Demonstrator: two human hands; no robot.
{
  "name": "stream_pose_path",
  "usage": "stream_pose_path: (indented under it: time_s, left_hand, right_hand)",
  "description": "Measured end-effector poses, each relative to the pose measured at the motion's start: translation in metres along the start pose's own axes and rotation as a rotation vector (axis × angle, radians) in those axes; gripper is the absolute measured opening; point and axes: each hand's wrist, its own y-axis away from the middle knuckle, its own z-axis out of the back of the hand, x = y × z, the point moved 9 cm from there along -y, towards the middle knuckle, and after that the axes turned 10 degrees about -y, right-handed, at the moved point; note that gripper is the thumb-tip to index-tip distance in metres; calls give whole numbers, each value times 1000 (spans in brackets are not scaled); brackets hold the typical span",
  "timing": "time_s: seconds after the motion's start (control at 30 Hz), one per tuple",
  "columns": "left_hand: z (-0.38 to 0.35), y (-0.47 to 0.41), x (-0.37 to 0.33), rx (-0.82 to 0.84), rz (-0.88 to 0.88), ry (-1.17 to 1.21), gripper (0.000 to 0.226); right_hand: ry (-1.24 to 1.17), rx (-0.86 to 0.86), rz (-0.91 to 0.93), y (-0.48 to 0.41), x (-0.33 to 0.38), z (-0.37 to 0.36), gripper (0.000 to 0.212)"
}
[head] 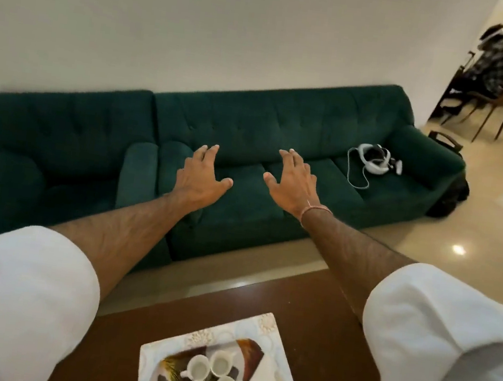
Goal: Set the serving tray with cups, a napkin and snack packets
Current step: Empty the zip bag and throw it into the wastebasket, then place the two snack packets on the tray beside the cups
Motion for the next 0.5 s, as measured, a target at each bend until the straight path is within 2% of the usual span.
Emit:
stream_pose_path:
  time_s: [0.27, 0.5]
  left_hand:
    - [-196, 6, -153, 297, -12, 32, 89]
    - [-352, 27, -273, 491, -84, 38, 88]
  right_hand:
    - [-1, 55, -228, 28, -239, 34, 66]
    - [6, 101, -427, 79, -434, 46, 62]
